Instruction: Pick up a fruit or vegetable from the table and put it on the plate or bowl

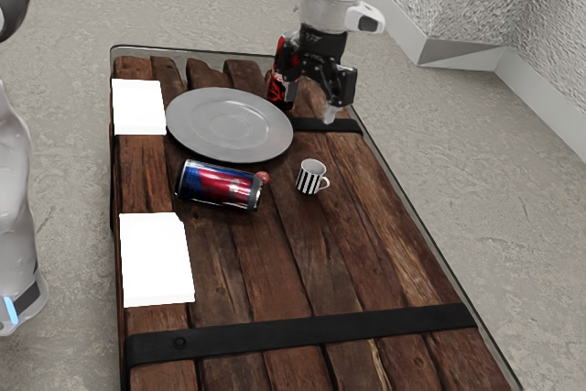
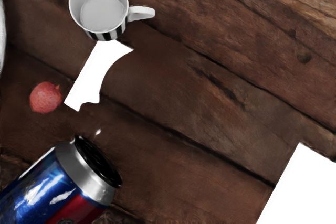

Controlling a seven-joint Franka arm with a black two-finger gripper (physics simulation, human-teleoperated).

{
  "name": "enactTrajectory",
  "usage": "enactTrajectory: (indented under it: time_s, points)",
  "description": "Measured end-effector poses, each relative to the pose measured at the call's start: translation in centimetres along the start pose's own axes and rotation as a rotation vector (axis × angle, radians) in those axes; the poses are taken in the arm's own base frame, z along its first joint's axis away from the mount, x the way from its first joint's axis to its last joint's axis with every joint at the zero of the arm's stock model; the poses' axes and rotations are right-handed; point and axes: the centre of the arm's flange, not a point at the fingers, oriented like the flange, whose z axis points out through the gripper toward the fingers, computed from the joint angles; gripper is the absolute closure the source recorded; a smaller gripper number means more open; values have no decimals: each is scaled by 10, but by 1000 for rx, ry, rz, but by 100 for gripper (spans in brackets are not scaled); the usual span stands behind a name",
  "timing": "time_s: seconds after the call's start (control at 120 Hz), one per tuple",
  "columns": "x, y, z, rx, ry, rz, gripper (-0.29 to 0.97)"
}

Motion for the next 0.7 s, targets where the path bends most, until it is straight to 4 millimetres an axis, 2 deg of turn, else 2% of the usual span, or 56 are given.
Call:
enactTrajectory:
  time_s: [0.108,0.142,0.2,0.258,0.283,0.333,0.375,0.483,0.6,0.7]
  points:
    - [5,-7,-1,-11,-10,-274,0]
    - [18,-25,-3,-17,-15,-383,0]
    - [44,-68,-6,-25,-28,-588,0]
    - [68,-100,1,-10,-50,-766,0]
    - [80,-106,2,-3,-52,-830,0]
    - [105,-106,8,12,-50,-933,0]
    - [115,-107,14,24,-53,-1002,0]
    - [96,-123,53,58,-99,-1144,0]
    - [78,-135,75,53,-110,-1258,0]
    - [56,-122,93,66,-80,-1284,0]
